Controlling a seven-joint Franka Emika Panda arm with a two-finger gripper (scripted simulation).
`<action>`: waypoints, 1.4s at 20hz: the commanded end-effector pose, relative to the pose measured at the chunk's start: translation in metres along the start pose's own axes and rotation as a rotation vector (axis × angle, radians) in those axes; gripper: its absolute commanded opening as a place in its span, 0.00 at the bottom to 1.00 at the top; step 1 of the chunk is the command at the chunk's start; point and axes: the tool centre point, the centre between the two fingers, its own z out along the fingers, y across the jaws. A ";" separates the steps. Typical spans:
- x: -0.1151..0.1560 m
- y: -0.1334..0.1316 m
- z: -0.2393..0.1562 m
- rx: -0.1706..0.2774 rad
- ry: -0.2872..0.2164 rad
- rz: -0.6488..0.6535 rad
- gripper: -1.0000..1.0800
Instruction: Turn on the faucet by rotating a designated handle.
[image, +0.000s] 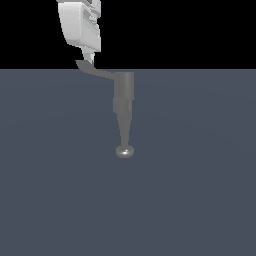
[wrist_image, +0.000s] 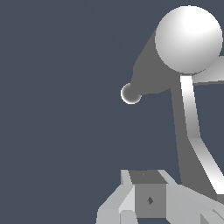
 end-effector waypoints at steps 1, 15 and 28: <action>-0.001 -0.001 0.001 0.001 0.001 0.009 0.00; 0.000 0.025 0.002 0.001 0.001 0.009 0.00; 0.000 0.066 0.002 0.001 0.001 0.009 0.00</action>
